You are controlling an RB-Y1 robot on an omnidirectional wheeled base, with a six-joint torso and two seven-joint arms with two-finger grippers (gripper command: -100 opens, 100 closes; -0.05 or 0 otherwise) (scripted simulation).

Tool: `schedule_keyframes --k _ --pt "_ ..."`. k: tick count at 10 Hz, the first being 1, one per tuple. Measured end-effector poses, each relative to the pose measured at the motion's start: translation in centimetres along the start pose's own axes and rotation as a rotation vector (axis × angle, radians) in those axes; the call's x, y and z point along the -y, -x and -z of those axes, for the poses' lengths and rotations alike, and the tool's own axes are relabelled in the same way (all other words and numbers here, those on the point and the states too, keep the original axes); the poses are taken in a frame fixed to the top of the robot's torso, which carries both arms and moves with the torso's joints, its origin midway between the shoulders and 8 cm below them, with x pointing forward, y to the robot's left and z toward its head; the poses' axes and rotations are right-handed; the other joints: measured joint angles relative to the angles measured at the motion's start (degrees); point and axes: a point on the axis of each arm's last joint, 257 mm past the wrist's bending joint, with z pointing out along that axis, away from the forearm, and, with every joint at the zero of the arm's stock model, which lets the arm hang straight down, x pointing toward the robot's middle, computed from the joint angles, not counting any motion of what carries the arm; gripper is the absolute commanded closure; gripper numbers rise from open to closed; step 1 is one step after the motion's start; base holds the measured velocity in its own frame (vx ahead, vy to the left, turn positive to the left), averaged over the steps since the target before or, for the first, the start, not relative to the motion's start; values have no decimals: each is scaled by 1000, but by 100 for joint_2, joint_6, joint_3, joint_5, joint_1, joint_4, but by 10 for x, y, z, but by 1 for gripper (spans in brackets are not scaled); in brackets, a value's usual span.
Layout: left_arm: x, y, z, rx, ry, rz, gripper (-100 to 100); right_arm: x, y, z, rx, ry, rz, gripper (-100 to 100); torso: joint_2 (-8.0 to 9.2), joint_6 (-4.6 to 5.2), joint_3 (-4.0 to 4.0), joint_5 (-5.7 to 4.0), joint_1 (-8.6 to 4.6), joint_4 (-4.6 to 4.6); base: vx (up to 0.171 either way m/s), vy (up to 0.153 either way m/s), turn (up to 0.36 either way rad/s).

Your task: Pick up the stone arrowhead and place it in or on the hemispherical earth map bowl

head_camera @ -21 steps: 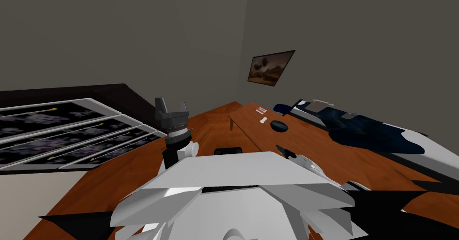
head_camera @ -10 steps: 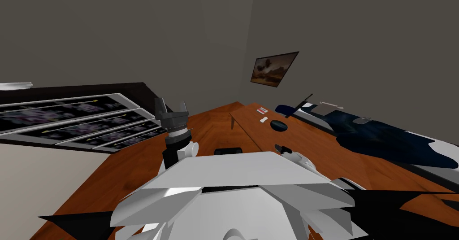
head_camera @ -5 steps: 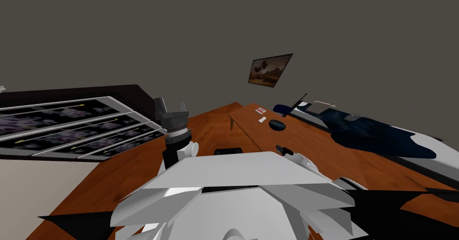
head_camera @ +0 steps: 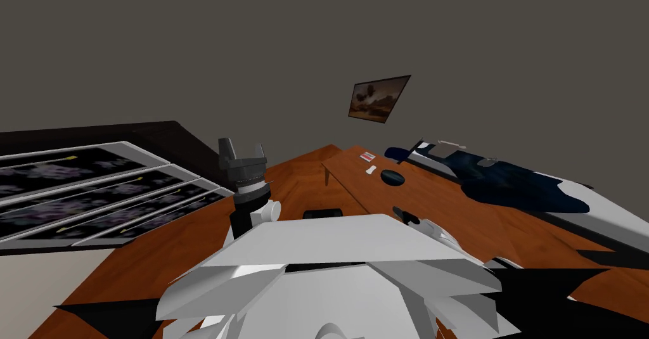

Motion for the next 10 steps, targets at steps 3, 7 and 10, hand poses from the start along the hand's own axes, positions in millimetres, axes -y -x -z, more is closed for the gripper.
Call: schedule_keyframes --k 3,7,10 --pt "0 0 0 0 0 0 0 7 1 4 0 19 29 100 0 5 0 2 -3 -1 77 26 -98" --pt "0 0 0 0 0 0 0 17 -1 10 -12 44 60 100 -1 3 0 1 -1 0 82 37 -97" --pt "0 0 0 0 0 0 0 24 -5 15 -28 61 77 100 2 -3 2 -1 -3 2 82 38 -102"
